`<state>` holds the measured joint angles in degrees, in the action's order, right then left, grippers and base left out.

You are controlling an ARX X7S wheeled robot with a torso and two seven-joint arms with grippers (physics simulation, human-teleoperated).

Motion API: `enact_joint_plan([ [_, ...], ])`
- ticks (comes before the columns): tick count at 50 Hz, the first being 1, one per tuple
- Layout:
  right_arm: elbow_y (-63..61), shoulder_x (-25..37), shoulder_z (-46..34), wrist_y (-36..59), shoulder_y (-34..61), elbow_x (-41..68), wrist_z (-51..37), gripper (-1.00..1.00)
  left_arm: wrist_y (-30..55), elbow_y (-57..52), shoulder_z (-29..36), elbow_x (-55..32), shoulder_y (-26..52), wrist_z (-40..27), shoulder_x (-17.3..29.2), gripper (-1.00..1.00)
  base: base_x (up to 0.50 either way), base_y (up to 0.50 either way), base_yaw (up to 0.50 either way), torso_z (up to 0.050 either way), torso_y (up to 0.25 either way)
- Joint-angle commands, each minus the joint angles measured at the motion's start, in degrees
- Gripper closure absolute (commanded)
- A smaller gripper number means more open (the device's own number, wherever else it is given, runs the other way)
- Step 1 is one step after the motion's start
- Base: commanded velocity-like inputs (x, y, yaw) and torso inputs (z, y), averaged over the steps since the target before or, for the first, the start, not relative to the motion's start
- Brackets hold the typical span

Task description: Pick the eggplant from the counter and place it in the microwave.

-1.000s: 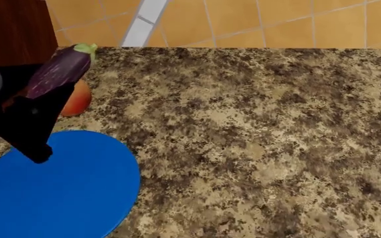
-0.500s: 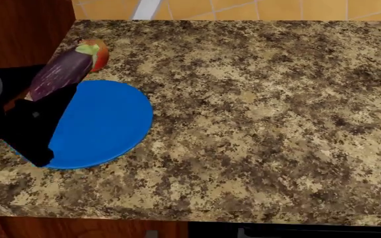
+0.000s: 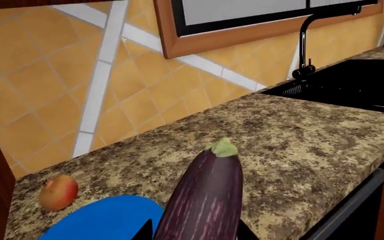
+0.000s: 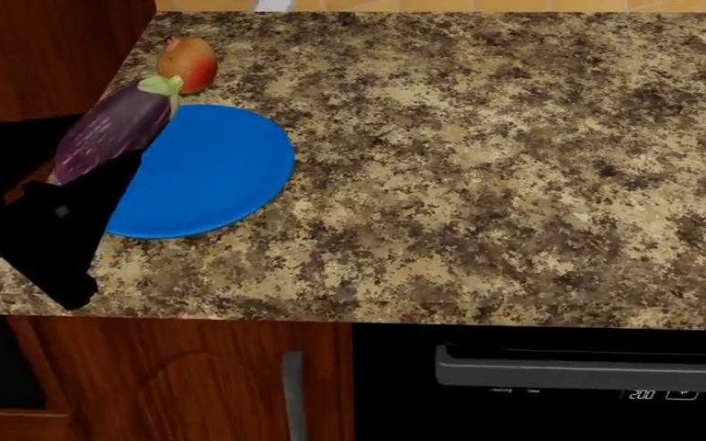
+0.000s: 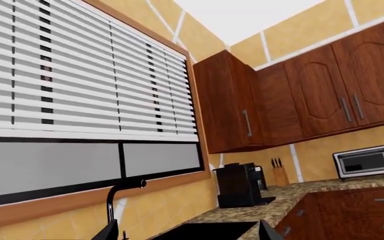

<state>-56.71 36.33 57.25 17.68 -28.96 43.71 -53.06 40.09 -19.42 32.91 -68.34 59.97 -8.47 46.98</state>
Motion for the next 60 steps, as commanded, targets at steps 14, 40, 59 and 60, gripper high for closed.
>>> enact_joint_plan([
  [14, -0.3, 1.9, -1.0, 1.1, -1.2, -0.5, -1.0, -1.0, -2.2, -0.6, -0.8, 0.0, -1.0, -0.2, -0.1, 1.0, 0.0, 0.46, 0.0, 0.0, 0.0],
  [40, -0.5, 1.5, 0.0, 0.8, -2.0, -0.3, -0.8, -1.0, -3.3, -0.2, -0.5, 1.3, -1.8, 0.7, -0.3, 1.0, 0.0, 0.5, 0.0, 0.0, 0.0],
  [59, -0.7, 2.5, 0.2, 1.4, -1.9, 0.3, -1.5, -1.0, -3.6, -0.4, -0.5, 1.3, -1.9, 0.8, -0.4, 1.0, 0.0, 0.5, 0.0, 0.0, 0.0],
  [60, -0.7, 2.5, 0.3, 1.3, -1.9, 0.4, -1.5, -1.0, -3.5, -0.4, -0.5, 1.3, -1.8, 0.8, -0.5, 1.0, 0.0, 0.5, 0.0, 0.0, 0.0],
])
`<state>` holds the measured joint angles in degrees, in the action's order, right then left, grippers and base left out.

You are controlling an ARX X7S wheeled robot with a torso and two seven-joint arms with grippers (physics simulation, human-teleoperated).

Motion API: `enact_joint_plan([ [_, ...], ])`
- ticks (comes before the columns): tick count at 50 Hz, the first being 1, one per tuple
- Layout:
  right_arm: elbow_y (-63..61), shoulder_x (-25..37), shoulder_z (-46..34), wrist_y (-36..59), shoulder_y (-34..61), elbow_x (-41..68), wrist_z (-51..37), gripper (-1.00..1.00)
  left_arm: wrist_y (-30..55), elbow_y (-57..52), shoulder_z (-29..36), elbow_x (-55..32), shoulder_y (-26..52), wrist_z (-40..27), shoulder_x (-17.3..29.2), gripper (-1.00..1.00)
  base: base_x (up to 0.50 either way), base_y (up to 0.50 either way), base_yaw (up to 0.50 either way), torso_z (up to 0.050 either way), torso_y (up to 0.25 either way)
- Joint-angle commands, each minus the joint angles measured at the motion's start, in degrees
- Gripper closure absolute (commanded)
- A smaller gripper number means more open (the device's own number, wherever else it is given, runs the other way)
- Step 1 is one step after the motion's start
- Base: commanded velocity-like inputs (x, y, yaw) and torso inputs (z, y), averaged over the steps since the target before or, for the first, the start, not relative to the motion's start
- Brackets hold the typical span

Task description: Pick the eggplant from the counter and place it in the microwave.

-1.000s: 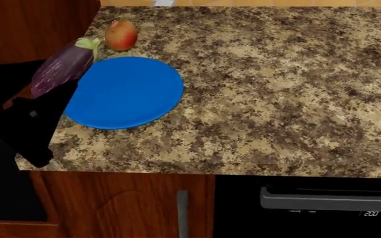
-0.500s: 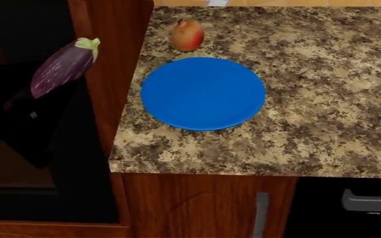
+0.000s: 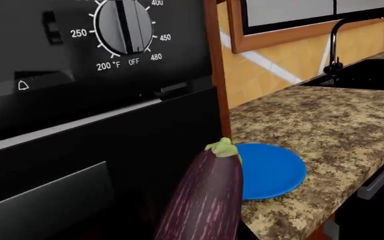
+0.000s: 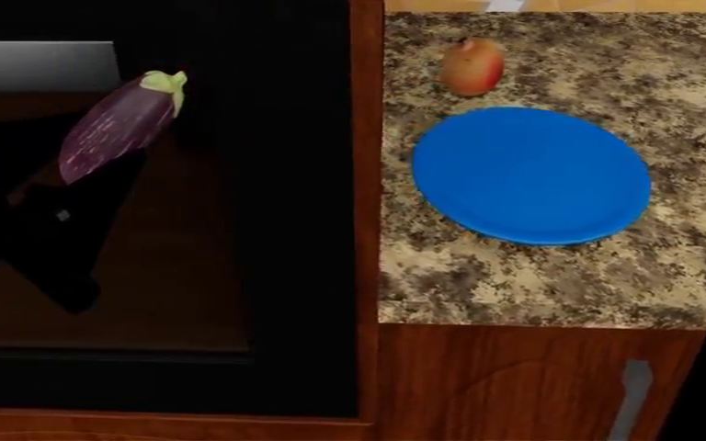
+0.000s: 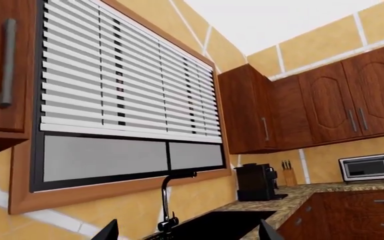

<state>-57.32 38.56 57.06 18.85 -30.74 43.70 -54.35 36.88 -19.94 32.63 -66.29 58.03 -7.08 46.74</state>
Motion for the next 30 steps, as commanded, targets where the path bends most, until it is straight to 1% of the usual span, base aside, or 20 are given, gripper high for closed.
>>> enact_joint_plan([
  [1, -0.1, 0.3, 0.5, 0.2, -0.2, 0.4, -0.2, -1.0, -0.3, 0.1, -0.2, -0.7, 0.2, -0.6, -0.2, 1.0, 0.0, 0.5, 0.0, 0.0, 0.0],
  [30, 0.1, -0.5, 0.2, -0.6, -0.6, -0.1, 0.1, -1.0, -0.4, 0.0, 0.1, -0.3, 0.2, -0.5, -0.4, 1.0, 0.0, 0.5, 0.0, 0.0, 0.0],
])
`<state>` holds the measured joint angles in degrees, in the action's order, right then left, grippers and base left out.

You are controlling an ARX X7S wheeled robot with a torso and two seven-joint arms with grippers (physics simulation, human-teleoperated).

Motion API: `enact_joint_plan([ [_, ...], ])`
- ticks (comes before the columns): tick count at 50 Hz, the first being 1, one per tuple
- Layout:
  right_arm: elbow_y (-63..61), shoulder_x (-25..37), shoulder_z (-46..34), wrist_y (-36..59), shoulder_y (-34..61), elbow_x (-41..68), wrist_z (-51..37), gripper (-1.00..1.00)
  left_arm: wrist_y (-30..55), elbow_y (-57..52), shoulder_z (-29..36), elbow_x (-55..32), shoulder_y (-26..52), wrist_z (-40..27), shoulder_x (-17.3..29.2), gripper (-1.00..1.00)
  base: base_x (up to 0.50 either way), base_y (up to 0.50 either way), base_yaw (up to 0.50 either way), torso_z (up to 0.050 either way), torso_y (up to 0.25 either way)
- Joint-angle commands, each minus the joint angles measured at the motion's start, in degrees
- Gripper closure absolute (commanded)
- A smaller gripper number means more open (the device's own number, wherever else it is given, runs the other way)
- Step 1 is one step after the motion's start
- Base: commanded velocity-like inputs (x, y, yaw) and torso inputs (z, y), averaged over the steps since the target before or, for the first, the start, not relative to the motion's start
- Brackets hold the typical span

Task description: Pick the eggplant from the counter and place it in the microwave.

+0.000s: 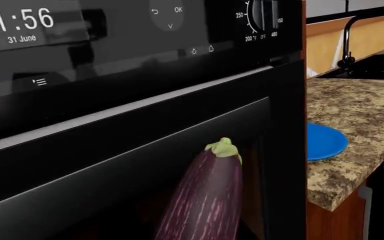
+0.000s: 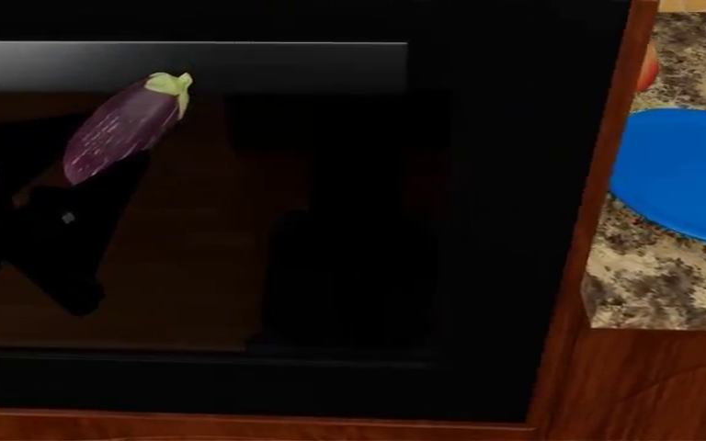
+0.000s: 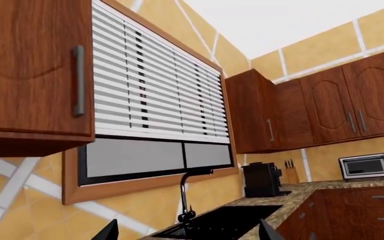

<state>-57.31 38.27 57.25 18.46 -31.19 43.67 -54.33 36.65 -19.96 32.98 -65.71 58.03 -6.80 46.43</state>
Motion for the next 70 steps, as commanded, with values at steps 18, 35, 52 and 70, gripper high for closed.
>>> enact_joint_plan([
  [18, 0.0, 0.8, -0.2, 0.1, 0.4, 0.5, -0.8, -1.0, -0.7, 0.4, 0.0, -0.2, 0.0, -0.3, -0.5, 1.0, 0.0, 0.5, 0.0, 0.0, 0.0],
  [35, -0.1, -1.8, 1.5, -2.2, -1.0, 0.2, 0.8, -1.0, -3.4, -0.6, -0.5, 0.0, -1.9, 0.5, -1.4, 1.0, 0.0, 0.09, 0.0, 0.0, 0.0],
  [52, -0.5, -1.2, 1.9, -1.9, -1.2, 0.8, 0.2, -1.0, -14.3, -1.3, -4.1, 3.0, -5.4, 3.0, -5.3, 1.0, 0.0, 0.0, 0.0, 0.0, 0.0],
  [70, 0.1, -2.0, 0.7, -3.4, -1.0, 0.0, 1.2, -1.0, -24.2, -5.5, -8.2, 6.8, -4.7, 0.2, -12.1, 1.0, 0.0, 0.0, 0.0, 0.001, 0.001],
])
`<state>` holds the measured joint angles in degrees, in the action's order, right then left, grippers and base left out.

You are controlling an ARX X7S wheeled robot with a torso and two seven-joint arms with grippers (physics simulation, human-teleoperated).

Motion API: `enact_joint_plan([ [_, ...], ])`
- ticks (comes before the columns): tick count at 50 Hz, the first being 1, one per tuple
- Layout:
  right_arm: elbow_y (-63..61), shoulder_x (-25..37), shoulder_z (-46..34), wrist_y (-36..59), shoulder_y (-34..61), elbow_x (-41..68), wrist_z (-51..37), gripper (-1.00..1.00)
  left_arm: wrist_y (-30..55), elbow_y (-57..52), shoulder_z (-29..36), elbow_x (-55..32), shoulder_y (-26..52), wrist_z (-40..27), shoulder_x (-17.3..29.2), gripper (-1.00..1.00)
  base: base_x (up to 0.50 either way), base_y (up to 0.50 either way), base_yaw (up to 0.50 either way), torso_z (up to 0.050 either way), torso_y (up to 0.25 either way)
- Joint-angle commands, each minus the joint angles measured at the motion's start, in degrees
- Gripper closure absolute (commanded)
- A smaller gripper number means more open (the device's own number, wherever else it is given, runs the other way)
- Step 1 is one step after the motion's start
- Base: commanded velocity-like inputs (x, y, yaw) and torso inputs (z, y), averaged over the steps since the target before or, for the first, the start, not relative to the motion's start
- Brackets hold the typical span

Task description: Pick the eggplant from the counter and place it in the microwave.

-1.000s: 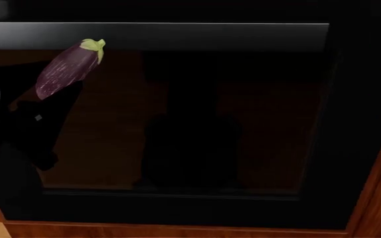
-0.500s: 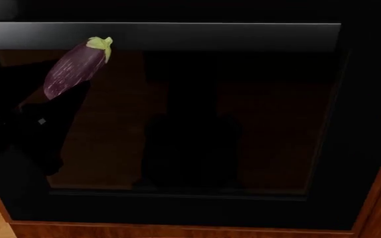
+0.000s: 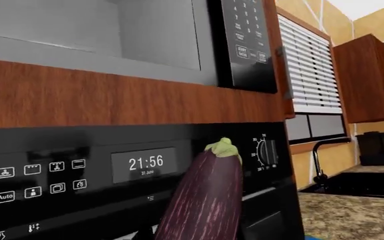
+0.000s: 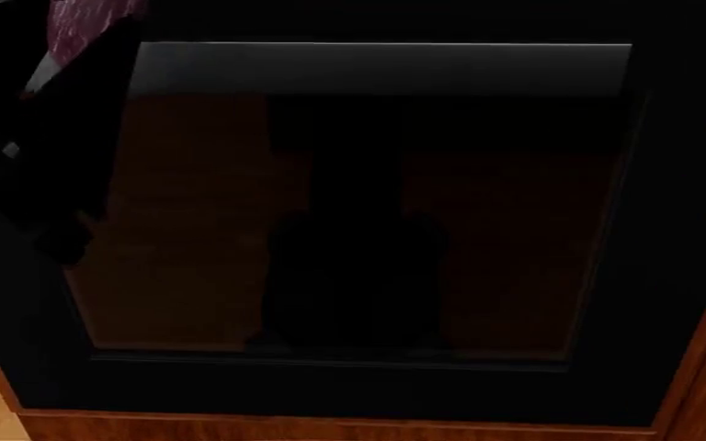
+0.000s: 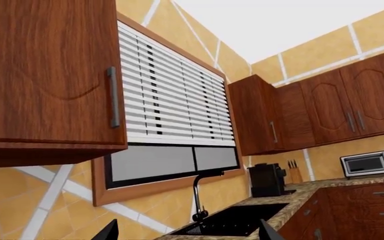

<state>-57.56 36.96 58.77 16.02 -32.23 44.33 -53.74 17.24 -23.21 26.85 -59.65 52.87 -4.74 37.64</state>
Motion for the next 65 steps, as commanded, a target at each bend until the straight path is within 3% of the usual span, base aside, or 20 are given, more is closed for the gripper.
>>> enact_joint_plan([
  [1, 0.4, -0.8, -1.0, -1.0, 0.0, -0.8, 0.7, -1.0, -5.0, -2.5, -2.3, 0.3, 0.6, -2.1, -3.6, 1.0, 0.0, 0.0, 0.0, 0.0, 0.0],
  [17, 1.0, -0.2, -2.4, -1.7, 0.9, -0.9, 0.6, -1.0, -4.8, -1.2, -2.2, 1.0, 7.5, -6.3, -9.6, 1.0, 0.0, 0.0, 0.0, 0.0, 0.0],
  [29, 1.5, -0.6, -3.4, -2.4, 1.4, -1.3, 1.2, -1.0, -2.0, 2.3, -1.5, 2.2, 17.0, -10.3, -13.9, 1.0, 0.0, 0.0, 0.0, 0.0, 0.0],
  [45, 1.1, -1.0, -1.7, -2.8, 0.9, -0.1, 1.9, -1.0, 2.9, 15.4, 2.5, 9.2, 34.4, -12.3, -20.9, 1.0, 0.0, 0.0, 0.0, 0.0, 0.001],
  [65, 0.2, 0.3, -1.9, -2.0, 0.8, 0.3, 0.6, -1.0, 0.5, 33.4, 1.8, 12.2, 45.7, -10.1, -28.4, 1.0, 0.0, 0.0, 0.0, 0.0, 0.0],
])
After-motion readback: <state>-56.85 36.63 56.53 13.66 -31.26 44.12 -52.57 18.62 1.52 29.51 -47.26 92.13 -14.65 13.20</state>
